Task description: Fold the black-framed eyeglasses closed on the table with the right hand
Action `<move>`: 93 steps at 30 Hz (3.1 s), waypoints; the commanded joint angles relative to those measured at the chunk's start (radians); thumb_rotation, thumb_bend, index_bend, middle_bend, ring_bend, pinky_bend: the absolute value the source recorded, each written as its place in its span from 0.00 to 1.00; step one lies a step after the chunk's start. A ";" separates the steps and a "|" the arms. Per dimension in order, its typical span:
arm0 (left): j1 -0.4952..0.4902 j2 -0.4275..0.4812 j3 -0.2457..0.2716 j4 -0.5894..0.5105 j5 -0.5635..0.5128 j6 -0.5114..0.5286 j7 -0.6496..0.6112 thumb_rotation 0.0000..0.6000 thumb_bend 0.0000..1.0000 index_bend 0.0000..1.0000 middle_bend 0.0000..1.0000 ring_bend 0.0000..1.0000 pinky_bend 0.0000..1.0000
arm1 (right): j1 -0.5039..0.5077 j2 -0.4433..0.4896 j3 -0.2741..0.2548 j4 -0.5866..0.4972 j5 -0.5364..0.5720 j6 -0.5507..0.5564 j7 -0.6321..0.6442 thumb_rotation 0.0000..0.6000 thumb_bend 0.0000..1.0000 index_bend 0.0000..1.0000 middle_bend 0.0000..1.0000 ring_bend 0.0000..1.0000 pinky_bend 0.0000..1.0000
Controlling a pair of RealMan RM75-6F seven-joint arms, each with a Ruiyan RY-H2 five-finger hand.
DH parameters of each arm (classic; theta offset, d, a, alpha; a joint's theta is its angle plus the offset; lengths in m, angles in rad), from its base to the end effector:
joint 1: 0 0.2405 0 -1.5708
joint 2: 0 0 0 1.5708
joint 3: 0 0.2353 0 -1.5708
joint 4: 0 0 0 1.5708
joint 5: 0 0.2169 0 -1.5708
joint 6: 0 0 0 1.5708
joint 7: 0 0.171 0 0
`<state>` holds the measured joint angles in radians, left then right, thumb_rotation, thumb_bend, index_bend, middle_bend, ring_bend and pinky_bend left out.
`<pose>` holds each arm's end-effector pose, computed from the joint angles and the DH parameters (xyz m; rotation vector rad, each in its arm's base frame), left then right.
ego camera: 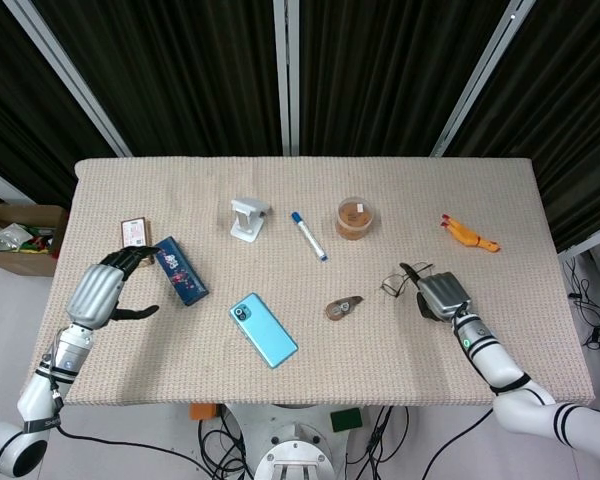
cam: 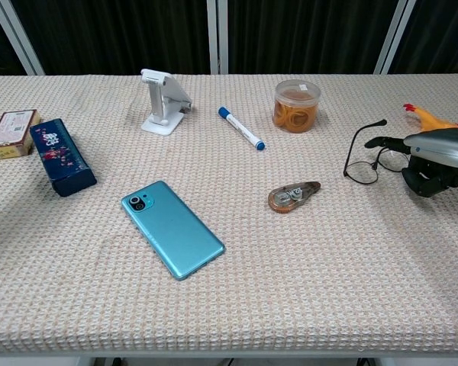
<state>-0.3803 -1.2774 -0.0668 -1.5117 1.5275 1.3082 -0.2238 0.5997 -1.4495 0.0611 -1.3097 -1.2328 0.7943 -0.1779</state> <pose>-0.2285 0.2873 0.0769 -1.5925 -1.0569 -1.2178 -0.2511 -0.3341 -0.0208 1.9167 -1.0292 0.5879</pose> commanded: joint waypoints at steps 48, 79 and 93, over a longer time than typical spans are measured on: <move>0.018 0.013 0.009 -0.029 0.030 0.039 0.007 0.99 0.05 0.17 0.21 0.20 0.27 | -0.137 0.112 -0.102 -0.313 -0.361 0.362 -0.095 1.00 0.81 0.00 0.90 0.81 0.78; 0.024 0.026 0.004 -0.020 0.028 0.043 -0.018 0.98 0.05 0.17 0.21 0.20 0.27 | -0.072 0.041 0.003 -0.264 -0.107 0.224 -0.206 1.00 0.78 0.00 0.90 0.81 0.78; 0.011 0.018 0.001 -0.031 0.014 0.014 0.010 0.98 0.05 0.17 0.21 0.20 0.27 | -0.052 0.046 0.014 -0.141 -0.041 0.118 -0.025 1.00 0.78 0.00 0.90 0.81 0.78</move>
<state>-0.3693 -1.2591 -0.0654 -1.5427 1.5418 1.3218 -0.2140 0.5417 -1.3998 0.0746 -1.4737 -1.2832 0.9298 -0.2215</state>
